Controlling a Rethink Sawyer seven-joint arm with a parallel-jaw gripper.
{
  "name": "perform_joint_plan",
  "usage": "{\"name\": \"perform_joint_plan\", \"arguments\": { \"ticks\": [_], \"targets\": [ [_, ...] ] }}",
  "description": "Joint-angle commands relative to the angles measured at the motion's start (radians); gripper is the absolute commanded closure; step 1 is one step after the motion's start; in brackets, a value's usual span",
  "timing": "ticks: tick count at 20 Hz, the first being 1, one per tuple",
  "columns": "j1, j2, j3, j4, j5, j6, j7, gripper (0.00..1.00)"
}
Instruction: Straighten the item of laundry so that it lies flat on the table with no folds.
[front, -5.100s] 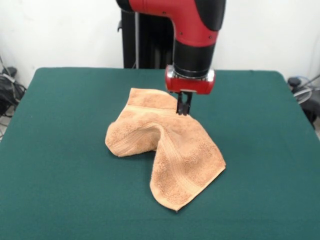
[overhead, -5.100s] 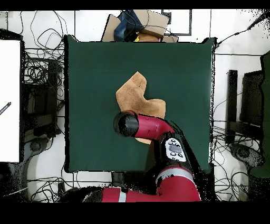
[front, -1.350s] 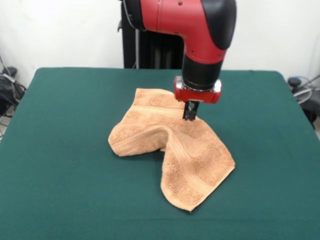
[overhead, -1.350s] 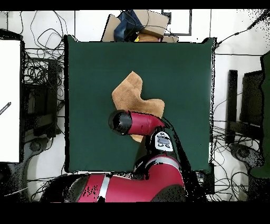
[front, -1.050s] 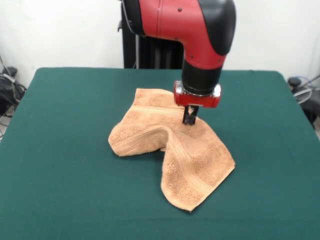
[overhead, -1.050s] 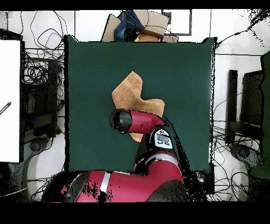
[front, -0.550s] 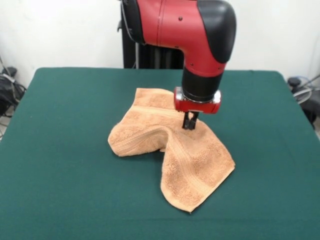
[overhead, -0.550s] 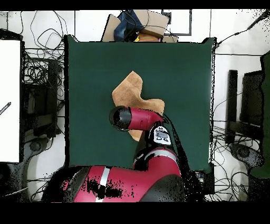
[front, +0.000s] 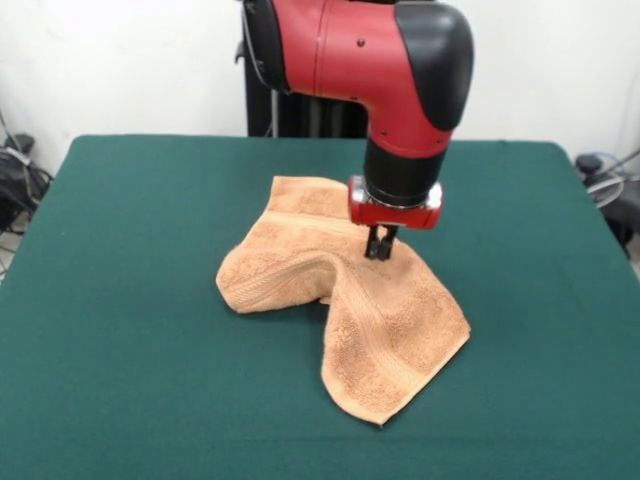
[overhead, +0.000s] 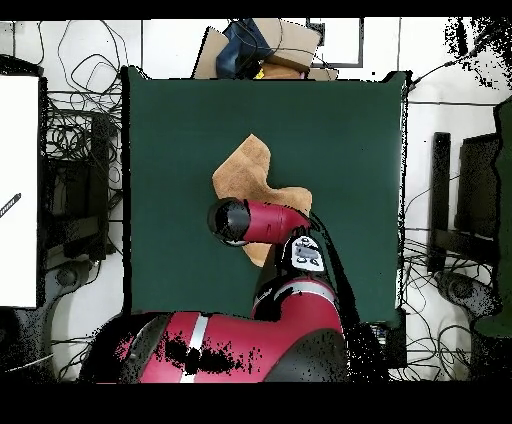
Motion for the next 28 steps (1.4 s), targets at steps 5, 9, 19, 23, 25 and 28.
{"name": "perform_joint_plan", "arguments": {
  "ticks": [5,9,19,23,25,28],
  "targets": [
    [0.066,-0.001,0.059,0.029,0.05,-0.064,0.226,1.0],
    [0.102,-0.039,0.066,0.087,0.067,-0.071,0.261,1.0],
    [0.164,-0.088,0.07,0.202,0.126,-0.131,0.299,1.0],
    [0.138,-0.092,0.071,0.236,0.131,-0.161,0.265,1.0],
    [0.119,-0.088,0.065,0.231,0.125,-0.161,0.242,1.0],
    [0.072,-0.086,0.067,0.207,0.117,-0.145,0.2,1.0]
  ]
}}
